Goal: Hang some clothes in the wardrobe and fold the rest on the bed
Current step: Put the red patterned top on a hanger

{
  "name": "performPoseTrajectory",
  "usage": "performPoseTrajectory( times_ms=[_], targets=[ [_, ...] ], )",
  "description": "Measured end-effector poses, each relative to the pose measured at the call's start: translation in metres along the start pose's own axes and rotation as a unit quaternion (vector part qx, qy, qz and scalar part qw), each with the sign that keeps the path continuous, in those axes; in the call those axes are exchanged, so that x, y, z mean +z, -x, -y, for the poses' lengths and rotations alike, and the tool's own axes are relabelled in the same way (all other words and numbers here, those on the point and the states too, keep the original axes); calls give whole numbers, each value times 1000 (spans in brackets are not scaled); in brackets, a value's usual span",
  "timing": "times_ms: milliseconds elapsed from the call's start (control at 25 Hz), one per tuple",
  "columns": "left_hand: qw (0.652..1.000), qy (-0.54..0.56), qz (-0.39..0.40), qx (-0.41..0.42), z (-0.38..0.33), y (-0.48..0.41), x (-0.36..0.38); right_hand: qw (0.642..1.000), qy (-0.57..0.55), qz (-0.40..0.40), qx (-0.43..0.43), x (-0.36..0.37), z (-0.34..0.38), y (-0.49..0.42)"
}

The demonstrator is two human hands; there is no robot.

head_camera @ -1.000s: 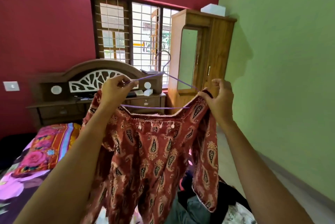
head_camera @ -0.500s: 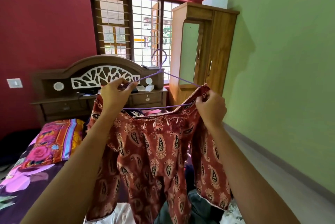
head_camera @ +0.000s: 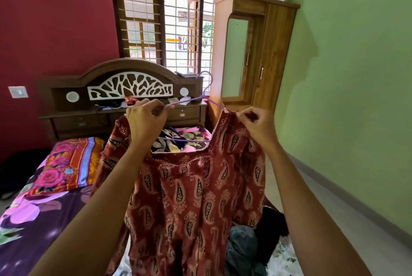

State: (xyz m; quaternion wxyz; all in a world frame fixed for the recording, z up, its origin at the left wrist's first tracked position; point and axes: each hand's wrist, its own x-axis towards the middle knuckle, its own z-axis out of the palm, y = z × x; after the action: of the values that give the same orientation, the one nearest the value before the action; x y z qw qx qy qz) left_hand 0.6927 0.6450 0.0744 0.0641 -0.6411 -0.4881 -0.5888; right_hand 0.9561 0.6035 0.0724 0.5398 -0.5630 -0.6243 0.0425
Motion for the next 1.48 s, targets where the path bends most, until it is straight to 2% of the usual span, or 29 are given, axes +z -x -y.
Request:
performPoseTrajectory(
  times_ms=[40, 120, 200, 440, 600, 680, 720, 800, 920, 1040, 1120, 1240, 1320, 1400, 1480],
  targets=[
    [1000, 2, -2, -4, 4, 0, -1, 999, 39, -11, 16, -5, -7, 2],
    [1000, 12, 1, -13, 11, -3, -2, 991, 116, 47, 46, -15, -18, 4],
    [999, 33, 18, -20, 15, -6, -5, 984, 134, 90, 73, -20, -22, 8],
    [998, 54, 34, -25, 11, -4, -5, 985, 142, 17, 102, -15, -24, 4],
    [998, 51, 45, 2, 17, 1, -7, 971, 220, 21, 89, -26, -26, -6],
    [997, 63, 38, 2, 17, 2, -8, 975, 205, -19, 84, -31, -24, -13],
    [997, 73, 34, -1, 16, 2, -8, 977, 200, -14, 78, -30, -22, -15],
    [997, 78, 30, 3, 13, 2, -6, 980, 180, 50, 63, -22, -10, -14],
    [997, 70, 31, 30, 10, 5, 0, 986, 110, 123, -22, 5, 21, -3],
    [995, 66, 58, 47, 7, 10, 5, 990, 39, 103, -88, 36, 39, 4],
    [992, 64, 101, 46, 6, 9, 4, 995, 14, 48, -80, 49, 41, 1],
    [982, 86, 159, 46, 8, 6, -5, 998, -53, 22, -29, 49, 37, -4],
    [987, 85, 128, 42, 17, 3, -13, 997, -73, 8, -3, 43, 35, -7],
    [995, 40, 91, 24, 30, 0, -18, 997, -80, -3, 5, 38, 33, -10],
    [993, -3, 114, 9, 42, -1, -19, 996, -83, -1, 17, 34, 32, -13]
  ],
)
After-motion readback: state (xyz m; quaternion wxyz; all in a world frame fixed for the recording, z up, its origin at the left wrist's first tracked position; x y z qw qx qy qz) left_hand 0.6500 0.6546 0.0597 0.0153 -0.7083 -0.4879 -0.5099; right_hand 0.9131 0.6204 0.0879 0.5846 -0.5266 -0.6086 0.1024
